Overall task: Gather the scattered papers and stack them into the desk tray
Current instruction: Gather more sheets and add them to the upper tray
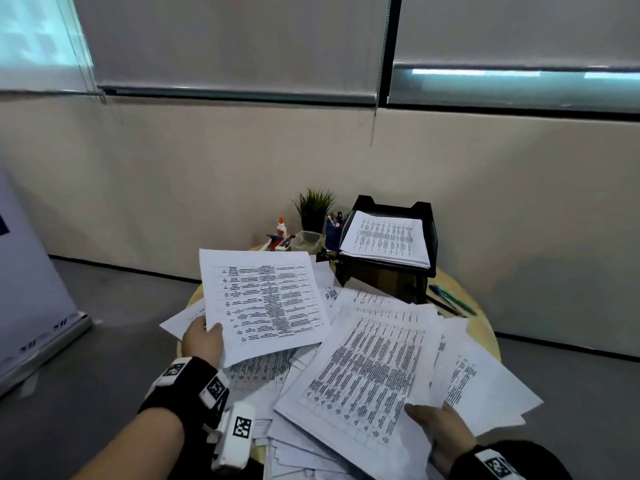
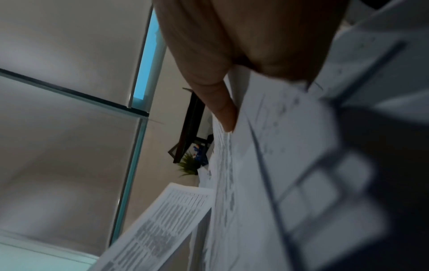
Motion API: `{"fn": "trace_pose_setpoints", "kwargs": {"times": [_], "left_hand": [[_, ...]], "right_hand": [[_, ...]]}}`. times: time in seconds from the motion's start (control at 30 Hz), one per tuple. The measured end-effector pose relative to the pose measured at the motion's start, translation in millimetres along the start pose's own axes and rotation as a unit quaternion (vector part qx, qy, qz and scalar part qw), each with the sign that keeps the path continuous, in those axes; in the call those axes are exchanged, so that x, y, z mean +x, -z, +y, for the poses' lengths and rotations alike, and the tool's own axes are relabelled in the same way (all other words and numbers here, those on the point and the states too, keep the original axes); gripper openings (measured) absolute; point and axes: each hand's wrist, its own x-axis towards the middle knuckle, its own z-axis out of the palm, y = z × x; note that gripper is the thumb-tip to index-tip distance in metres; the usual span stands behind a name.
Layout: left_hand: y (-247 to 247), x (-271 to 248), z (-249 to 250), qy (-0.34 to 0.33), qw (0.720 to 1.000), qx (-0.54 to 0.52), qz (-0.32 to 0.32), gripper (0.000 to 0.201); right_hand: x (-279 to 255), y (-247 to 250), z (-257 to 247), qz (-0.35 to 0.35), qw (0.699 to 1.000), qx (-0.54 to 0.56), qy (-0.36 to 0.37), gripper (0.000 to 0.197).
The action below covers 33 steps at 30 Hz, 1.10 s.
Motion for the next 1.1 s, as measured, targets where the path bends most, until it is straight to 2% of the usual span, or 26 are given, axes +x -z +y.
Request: {"fn": "trace_pose_setpoints", "kwargs": {"times": [0.1, 0.17, 0.27, 0.4, 0.57, 0.63, 0.7, 0.8, 0.9, 0.97, 1.03, 1.1], "left_hand": [[-5.9, -14.4, 4.5, 0.014, 0.999, -0.025, 0.015, 0.024], [-9.4, -26.3, 13.7, 0.020, 0.998, -0.050, 0.023, 0.028], [-15.2, -35.4, 26.7, 0.017, 0.998, -0.052, 0.021, 0.030], [-24.7, -37.7, 35.4, 0.029, 0.998, -0.055, 0.014, 0.029], [-42.3, -55.9, 40.7, 0.057, 0.996, -0.065, -0.013, 0.026], [-53.9, -67.8, 35.0, 0.079, 0.993, -0.068, -0.054, 0.022], [-65.4, -80.8, 25.5, 0.106, 0.985, -0.084, -0.103, 0.019], [-87.6, -87.7, -0.3, 0.163, 0.969, -0.091, -0.164, 0.006], [-96.5, -103.6, -9.3, 0.211, 0.952, -0.077, -0.209, 0.013], [-95.3, -119.1, -6.6, 0.251, 0.928, -0.083, -0.263, 0.011], [-94.0, -128.1, -1.3, 0.282, 0.887, 0.009, -0.366, 0.004], [-88.2, -126.1, 2.8, 0.280, 0.832, 0.091, -0.470, 0.015]], "right_hand": [[2.5, -4.9, 5.3, -0.040, 0.998, -0.011, -0.039, 0.042], [3.8, -4.7, 7.1, -0.037, 0.997, -0.034, -0.050, 0.037], [5.0, -1.5, 8.0, -0.025, 0.998, -0.042, -0.040, 0.042], [6.8, -0.1, 8.5, -0.014, 0.999, -0.016, -0.028, 0.064], [3.6, -2.2, 9.1, -0.013, 1.000, 0.005, -0.015, 0.056], [1.5, -5.5, 8.9, -0.010, 0.999, 0.037, -0.012, 0.050], [1.6, -7.0, 6.8, -0.003, 0.997, 0.080, -0.004, 0.053], [1.4, -6.1, 2.9, -0.002, 0.993, 0.119, -0.016, 0.068], [4.9, -5.1, 4.1, -0.027, 0.990, 0.132, -0.032, 0.090], [5.7, -3.5, 5.5, -0.040, 0.993, 0.112, -0.020, 0.100], [8.2, -2.6, 6.6, -0.024, 0.997, 0.077, -0.010, 0.090], [15.2, -0.4, 8.7, 0.000, 0.999, 0.052, 0.002, 0.075]]}}
